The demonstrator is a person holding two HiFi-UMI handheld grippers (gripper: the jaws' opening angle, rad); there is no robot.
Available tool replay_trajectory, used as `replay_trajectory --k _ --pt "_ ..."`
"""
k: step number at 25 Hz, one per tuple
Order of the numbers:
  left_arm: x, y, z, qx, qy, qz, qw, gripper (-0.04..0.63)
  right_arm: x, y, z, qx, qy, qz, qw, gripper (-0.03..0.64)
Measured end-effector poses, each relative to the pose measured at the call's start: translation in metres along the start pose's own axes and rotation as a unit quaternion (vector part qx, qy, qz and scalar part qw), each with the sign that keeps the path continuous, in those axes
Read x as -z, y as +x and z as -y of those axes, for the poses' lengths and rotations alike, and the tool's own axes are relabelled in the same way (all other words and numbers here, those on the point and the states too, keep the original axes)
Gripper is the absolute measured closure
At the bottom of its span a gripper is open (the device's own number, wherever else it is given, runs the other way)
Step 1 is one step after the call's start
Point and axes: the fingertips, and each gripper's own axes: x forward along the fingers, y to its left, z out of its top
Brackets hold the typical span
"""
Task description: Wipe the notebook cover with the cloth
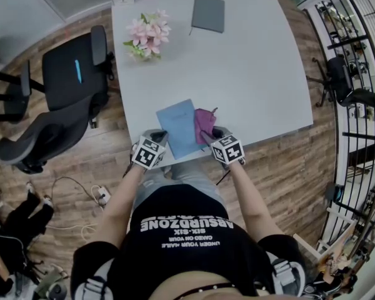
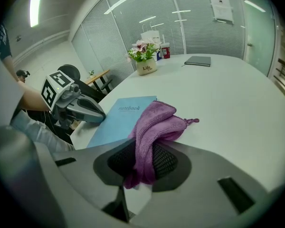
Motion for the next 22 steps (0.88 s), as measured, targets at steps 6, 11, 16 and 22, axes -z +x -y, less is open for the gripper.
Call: replay_trajectory --k 6,11,16,22 --pt "0.000 0.000 0.000 -0.001 0.000 0.001 1.0000 0.578 0.008 -0.005 0.001 0.001 0.010 0.001 1.000 0.523" --pt "-0.001 0.000 -0.001 -0.001 0.001 0.001 1.0000 0.578 0.015 -0.009 -0.001 0.003 0.020 0.004 1.000 0.523" --pt "0.000 0.001 -0.001 -0.001 0.003 0.000 1.0000 0.578 0.025 -0.013 -0.004 -0.001 0.029 0.004 1.000 0.523" --pt "0.000 0.000 0.001 0.003 0.006 -0.001 1.0000 0.578 0.037 -0.020 -0.008 -0.007 0.051 0.006 0.999 0.523"
